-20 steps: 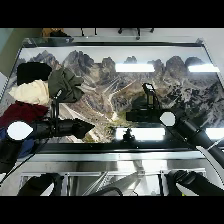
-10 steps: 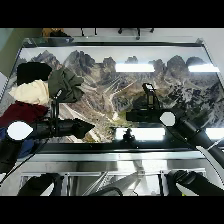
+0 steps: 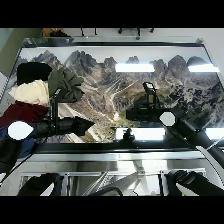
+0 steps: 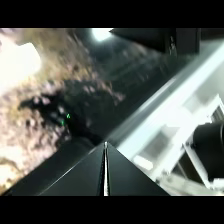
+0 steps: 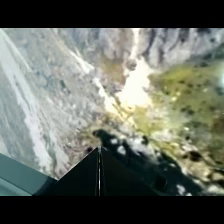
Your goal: Fold the shirts.
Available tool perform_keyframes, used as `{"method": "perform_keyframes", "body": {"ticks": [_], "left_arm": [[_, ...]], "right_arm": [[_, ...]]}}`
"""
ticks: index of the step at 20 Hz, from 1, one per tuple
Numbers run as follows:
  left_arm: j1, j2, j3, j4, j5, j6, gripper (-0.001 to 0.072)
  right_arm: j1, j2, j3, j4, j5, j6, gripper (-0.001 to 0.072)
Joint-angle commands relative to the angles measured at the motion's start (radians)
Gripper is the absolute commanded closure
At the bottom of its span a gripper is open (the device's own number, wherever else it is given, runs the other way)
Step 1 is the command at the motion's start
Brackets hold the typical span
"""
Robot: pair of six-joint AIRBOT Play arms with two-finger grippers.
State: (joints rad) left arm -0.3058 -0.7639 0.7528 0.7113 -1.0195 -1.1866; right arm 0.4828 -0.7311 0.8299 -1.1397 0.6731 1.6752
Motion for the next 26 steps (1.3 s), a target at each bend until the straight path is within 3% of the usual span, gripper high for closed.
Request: {"method": "perform_keyframes", "body": {"ticks": [1, 4, 5, 6, 7, 11, 14, 19, 24, 25, 26], "left_arm": [[0.017, -0.045, 0.031, 0.05, 0.092, 0.0, 0.0691], [0.166, -0.204, 0.212, 0.2, 0.085, 0.0, 0.0689], [0.237, -0.274, 0.29, 0.22, 0.087, 0.005, 0.054], [0.306, -0.338, 0.358, 0.221, 0.089, 0.008, 0.0048], [0.375, -0.406, 0.425, 0.208, 0.083, -0.001, 0.0029], [0.617, -0.663, 0.571, 0.207, 0.011, 0.0, 0.0025], [0.702, -0.815, 0.578, 0.205, 0.014, 0.001, 0.0025], [0.672, -1.028, 0.606, 0.205, 0.087, 0.031, 0.0025], [0.596, -1.164, 0.808, 0.204, 0.007, 0.02, 0.0056], [0.582, -1.174, 0.845, 0.204, -0.014, 0.014, 0.0126], [0.57, -1.173, 0.875, 0.205, -0.033, 0.009, 0.0473]], "right_arm": [[0.001, -0.021, 0.0, 0.01, -0.024, 0.001, 0.0687], [0.001, -0.051, 0.0, 0.01, -0.042, 0.0, 0.068], [0.0, -0.056, 0.0, 0.008, -0.041, 0.0, 0.066], [0.0, -0.061, 0.0, 0.006, -0.041, 0.001, 0.0453], [-0.002, -0.064, 0.0, 0.006, -0.041, 0.0, 0.0262], [-0.042, -0.066, 0.0, 0.006, -0.036, 0.022, 0.0245], [-0.108, -0.066, 0.0, 0.006, -0.037, 0.027, 0.0246], [-0.176, -0.068, 0.0, 0.004, -0.038, 0.024, 0.0257], [-0.175, -0.073, 0.0, -0.001, -0.032, 0.024, 0.0257], [-0.175, -0.073, 0.0, -0.001, -0.03, 0.024, 0.0257], [-0.175, -0.073, 0.0, -0.001, -0.026, 0.024, 0.0257]]}}
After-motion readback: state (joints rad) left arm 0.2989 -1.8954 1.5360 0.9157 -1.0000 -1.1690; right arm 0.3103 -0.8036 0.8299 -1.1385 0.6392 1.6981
